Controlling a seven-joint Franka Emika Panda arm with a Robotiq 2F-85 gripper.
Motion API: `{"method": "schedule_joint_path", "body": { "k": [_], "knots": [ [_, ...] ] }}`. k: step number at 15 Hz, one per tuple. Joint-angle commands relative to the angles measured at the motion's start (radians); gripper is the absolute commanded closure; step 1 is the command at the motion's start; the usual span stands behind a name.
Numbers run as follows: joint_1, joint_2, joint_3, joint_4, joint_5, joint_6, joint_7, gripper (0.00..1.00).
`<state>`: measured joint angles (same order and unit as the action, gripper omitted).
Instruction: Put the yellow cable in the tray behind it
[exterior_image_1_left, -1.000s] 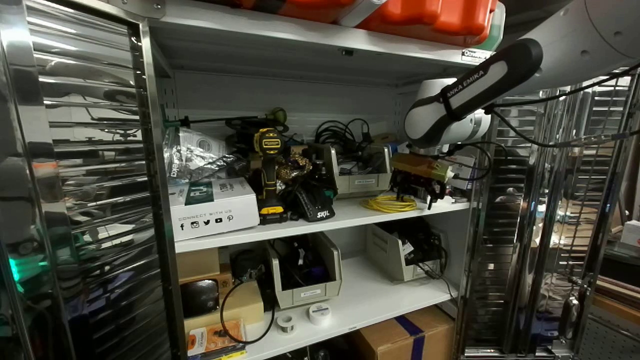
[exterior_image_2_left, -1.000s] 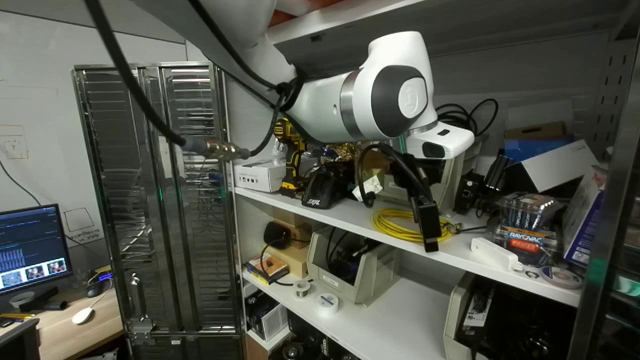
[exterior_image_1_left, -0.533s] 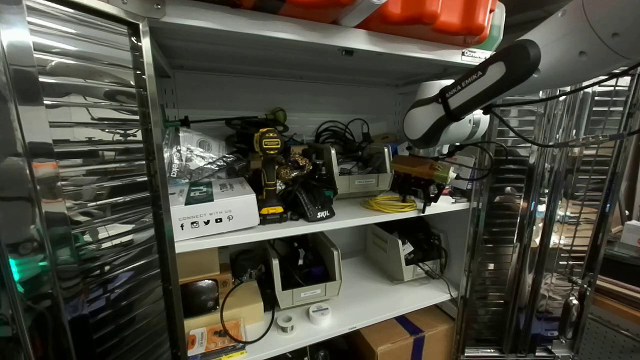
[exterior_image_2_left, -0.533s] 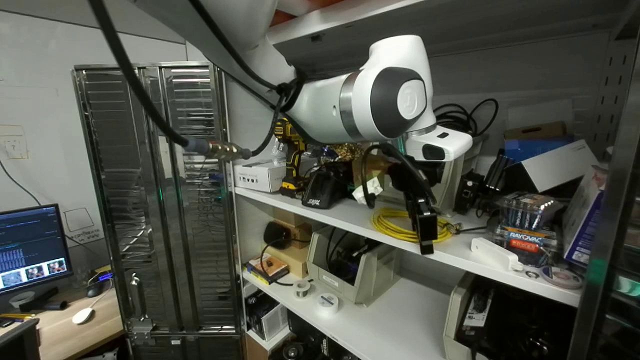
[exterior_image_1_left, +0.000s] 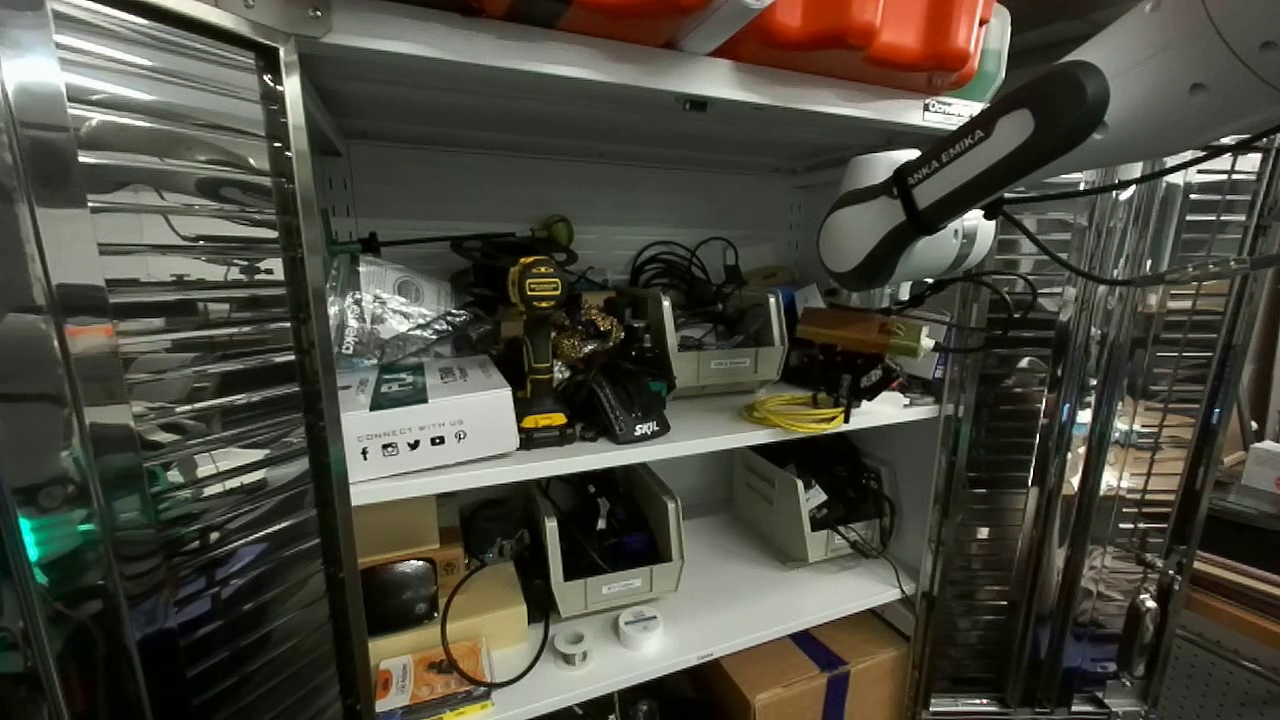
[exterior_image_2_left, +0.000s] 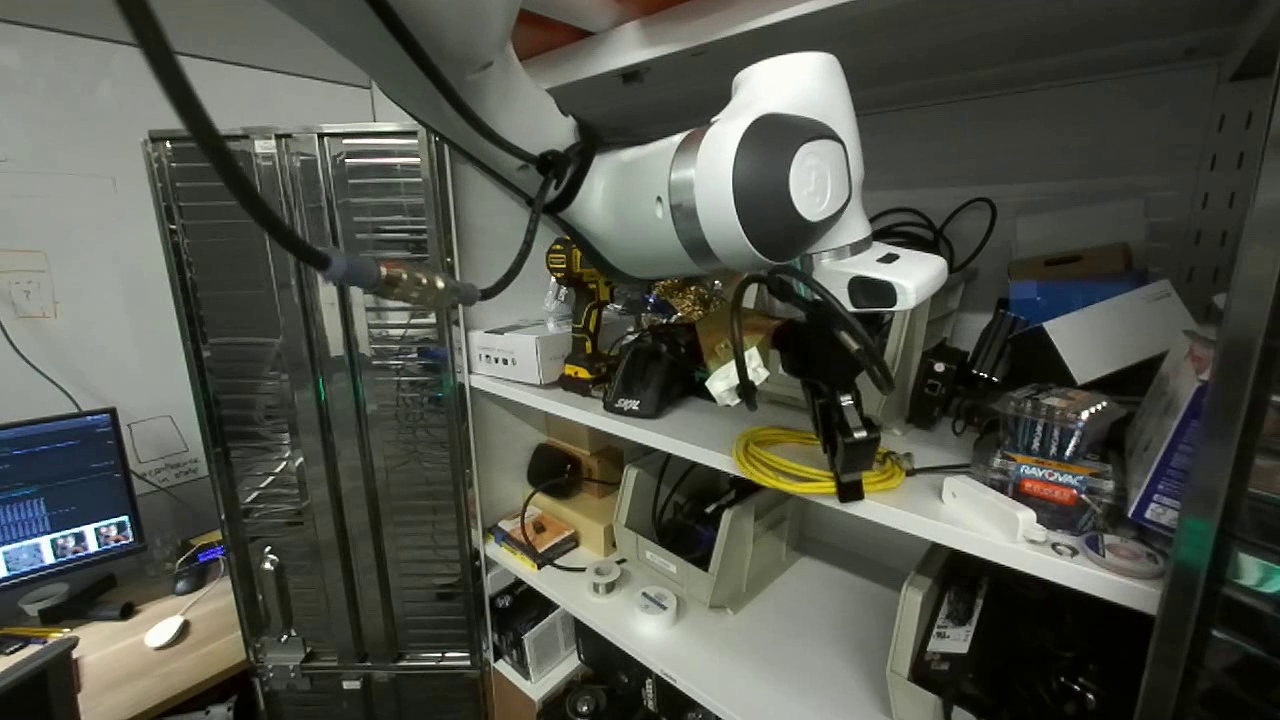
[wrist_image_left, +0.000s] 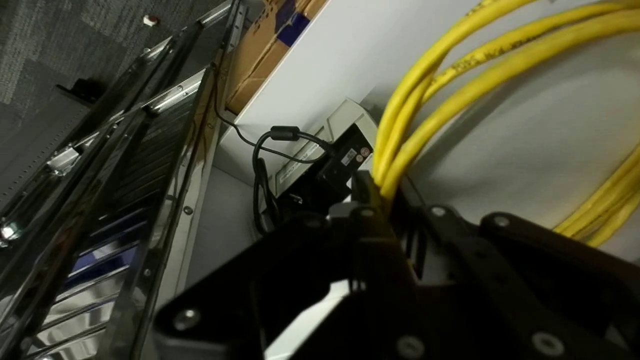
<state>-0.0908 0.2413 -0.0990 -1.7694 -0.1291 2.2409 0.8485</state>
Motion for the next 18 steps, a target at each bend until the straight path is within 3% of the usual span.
{"method": "schedule_joint_path", "body": {
  "k": [1,5,9,14,18],
  "knots": [
    [0.015,-0.14,-0.017,-0.158,-0.018,0.044,-0.069,0.97],
    [0.004,-0.306,-0.003,-0.327,0.028,0.18,-0.187,0.97],
    [0.0,-0.424,0.01,-0.412,0.067,0.338,-0.249,0.97],
    [0.002,-0.464,0.039,-0.401,0.167,0.463,-0.303,0.97],
    [-0.01,-0.375,0.05,-0.326,0.137,0.646,-0.218,0.97]
  ]
}}
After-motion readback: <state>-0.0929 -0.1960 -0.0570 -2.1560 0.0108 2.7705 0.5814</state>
